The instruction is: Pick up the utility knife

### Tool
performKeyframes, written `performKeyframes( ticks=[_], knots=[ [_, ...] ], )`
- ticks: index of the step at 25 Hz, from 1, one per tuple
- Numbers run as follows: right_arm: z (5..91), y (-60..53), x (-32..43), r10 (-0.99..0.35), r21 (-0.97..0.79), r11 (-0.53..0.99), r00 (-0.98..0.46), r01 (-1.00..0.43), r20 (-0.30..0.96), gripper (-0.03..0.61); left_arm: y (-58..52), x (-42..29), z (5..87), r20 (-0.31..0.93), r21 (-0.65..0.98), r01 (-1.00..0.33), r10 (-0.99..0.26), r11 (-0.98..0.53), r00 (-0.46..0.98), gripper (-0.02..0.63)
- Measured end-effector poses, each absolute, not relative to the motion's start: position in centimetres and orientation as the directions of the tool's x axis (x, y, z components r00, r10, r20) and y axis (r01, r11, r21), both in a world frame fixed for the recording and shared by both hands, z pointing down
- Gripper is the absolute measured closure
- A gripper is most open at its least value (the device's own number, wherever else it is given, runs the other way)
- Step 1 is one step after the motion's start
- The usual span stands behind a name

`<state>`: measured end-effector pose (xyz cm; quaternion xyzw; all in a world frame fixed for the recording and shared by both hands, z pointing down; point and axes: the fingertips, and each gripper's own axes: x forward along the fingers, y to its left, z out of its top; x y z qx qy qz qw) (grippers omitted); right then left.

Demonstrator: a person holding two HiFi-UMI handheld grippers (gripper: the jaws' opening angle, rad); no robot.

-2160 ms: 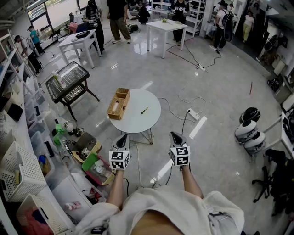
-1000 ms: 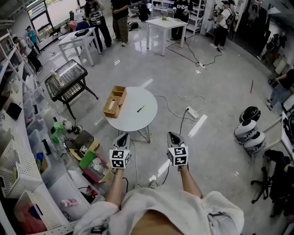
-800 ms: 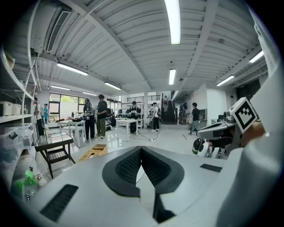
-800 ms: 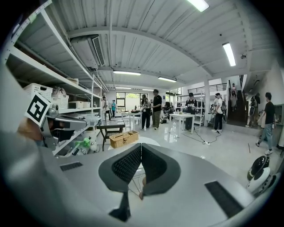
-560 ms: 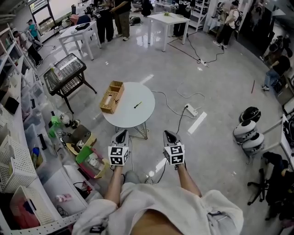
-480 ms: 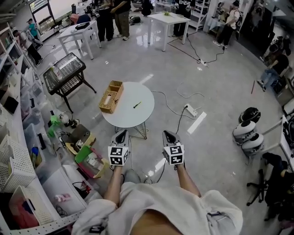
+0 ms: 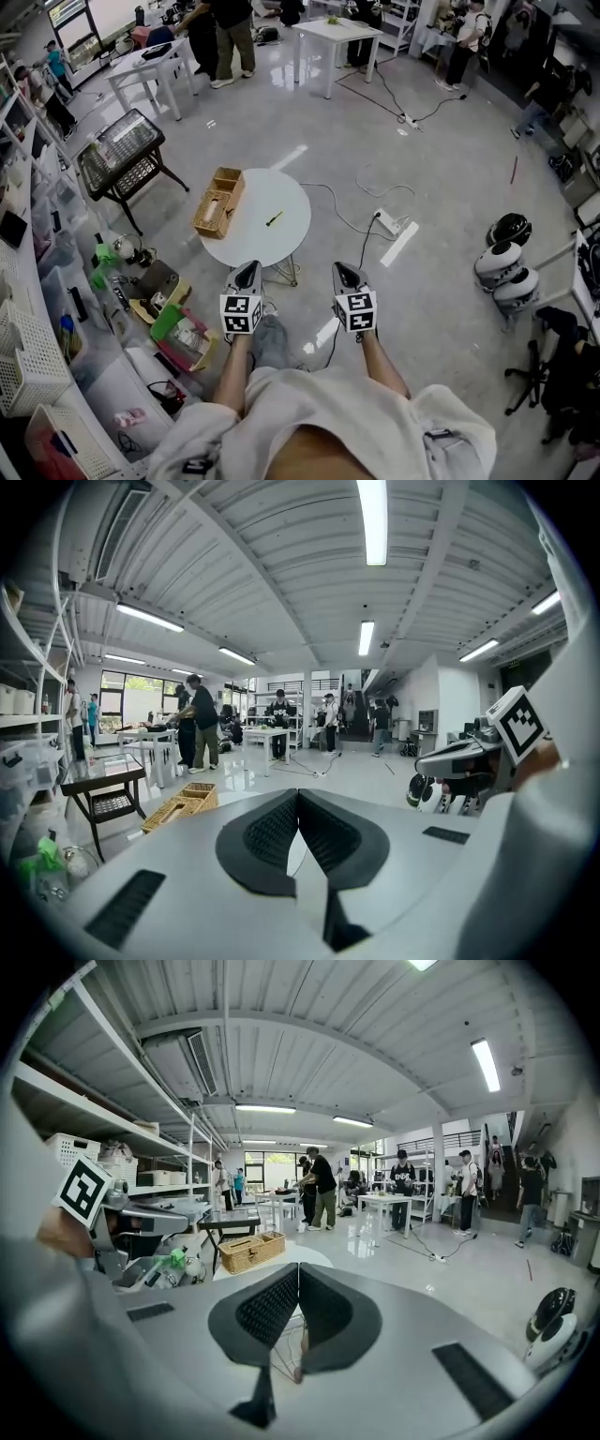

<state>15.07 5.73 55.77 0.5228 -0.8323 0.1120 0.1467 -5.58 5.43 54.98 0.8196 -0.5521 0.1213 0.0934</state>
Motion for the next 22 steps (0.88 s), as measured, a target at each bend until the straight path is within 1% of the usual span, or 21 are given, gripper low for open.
performKeyframes(
  ticks=[12, 22],
  knots=[
    [56.0, -5.7, 14.2, -0.865, 0.002, 0.364, -0.337, -0.932, 0.371, 0.546, -6.9, -5.9, 56.0, 0.306, 0.051, -0.893, -0.844, -0.448, 0.441, 0.592],
    [53.7, -15.9, 10.0, -0.877, 0.005, 0.343, -0.318, -0.939, 0.361, 0.547, -17.6, -8.7, 54.8, 0.294, 0.062, -0.865, -0.819, -0.498, 0.493, 0.592]
  ],
)
